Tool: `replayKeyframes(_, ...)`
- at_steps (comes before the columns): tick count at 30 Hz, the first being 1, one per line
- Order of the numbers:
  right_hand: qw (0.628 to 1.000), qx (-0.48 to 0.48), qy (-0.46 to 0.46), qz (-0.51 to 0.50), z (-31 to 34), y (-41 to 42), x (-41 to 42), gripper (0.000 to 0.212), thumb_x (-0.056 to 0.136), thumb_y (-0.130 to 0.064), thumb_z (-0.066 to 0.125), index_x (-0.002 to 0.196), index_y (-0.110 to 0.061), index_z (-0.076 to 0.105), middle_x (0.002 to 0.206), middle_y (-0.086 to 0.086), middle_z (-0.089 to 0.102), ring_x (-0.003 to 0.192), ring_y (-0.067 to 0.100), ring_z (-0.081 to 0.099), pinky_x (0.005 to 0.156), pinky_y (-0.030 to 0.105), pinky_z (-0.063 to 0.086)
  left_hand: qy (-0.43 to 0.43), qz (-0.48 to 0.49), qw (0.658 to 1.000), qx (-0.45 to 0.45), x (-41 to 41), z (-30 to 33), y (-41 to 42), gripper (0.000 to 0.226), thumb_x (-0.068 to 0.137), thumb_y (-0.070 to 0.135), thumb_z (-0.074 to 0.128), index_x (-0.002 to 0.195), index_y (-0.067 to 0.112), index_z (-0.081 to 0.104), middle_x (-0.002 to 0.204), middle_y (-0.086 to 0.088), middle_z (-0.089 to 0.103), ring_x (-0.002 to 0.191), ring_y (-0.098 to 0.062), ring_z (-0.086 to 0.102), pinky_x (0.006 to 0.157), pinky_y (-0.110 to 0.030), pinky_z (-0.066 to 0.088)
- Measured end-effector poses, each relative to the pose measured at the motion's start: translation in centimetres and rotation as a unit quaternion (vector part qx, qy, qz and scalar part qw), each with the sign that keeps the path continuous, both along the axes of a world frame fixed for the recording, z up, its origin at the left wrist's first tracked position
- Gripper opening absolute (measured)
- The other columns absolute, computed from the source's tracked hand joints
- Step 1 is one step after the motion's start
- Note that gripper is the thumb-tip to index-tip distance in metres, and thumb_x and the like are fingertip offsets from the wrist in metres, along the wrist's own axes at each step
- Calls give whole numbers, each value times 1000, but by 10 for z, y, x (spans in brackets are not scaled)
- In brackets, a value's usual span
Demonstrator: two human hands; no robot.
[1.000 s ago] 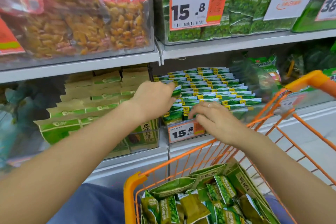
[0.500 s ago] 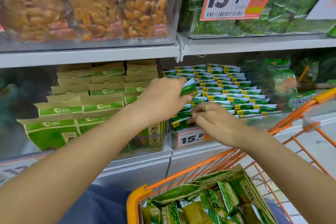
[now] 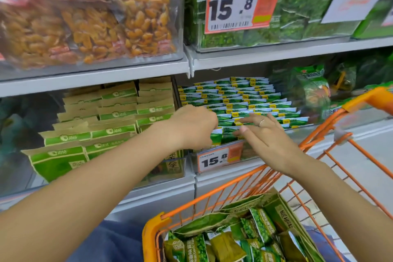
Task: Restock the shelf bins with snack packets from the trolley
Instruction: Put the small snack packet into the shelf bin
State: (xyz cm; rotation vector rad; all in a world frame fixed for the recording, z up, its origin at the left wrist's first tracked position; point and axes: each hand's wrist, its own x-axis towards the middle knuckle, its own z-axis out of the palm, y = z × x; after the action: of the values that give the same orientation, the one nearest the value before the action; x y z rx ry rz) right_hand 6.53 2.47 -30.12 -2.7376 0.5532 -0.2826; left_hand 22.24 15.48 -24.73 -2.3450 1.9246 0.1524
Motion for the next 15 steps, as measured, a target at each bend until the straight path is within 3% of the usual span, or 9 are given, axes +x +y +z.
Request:
replayKeyframes(2,997,23,-63,-23,8,2,-14,69,90,-60,11,111,-31,70,130,-12,49,129,2,31,114,22,-4,39,-2,997,68,3,2,-8,43,86,21,65,60,13,32,57,-3,28,52,-20,27,49,-30,21)
replayKeyframes(5,984,69,-161,-43,16,5,-35,67,89,-58,16,107,-25,72,118,-12,56,114,-3,38,110,33,21,65,6,989,132,4,9,-19,48,85,27,71,57,12,35,53,-3,32,51,-20,29,49,-31,22)
replayKeyframes(8,974,85,-201,-68,9,8,-49,58,94,-52,23,104,-23,73,110,-12,58,109,4,45,95,26,29,82,27,982,166,1,11,-29,45,85,23,71,54,16,39,49,-1,39,47,-17,36,48,-28,30)
replayKeyframes(11,984,66,-160,-53,-1,8,-47,54,95,-45,29,106,-16,73,111,-6,63,110,13,49,90,21,27,112,54,968,217,5,6,-36,43,89,21,66,58,14,37,54,-1,35,50,-19,34,51,-28,29)
replayKeyframes(13,994,27,-106,-6,-3,7,-37,58,97,-47,24,107,-14,71,112,0,66,111,20,52,98,30,29,118,70,959,249,6,7,-37,42,92,21,62,62,13,35,57,-1,33,52,-19,31,52,-29,27)
replayKeyframes(15,999,4,-41,25,0,7,-23,58,101,-49,19,109,-16,67,109,1,63,112,19,50,111,39,22,101,80,955,267,4,5,-39,37,94,21,59,65,14,36,60,-1,34,53,-19,30,53,-30,27)
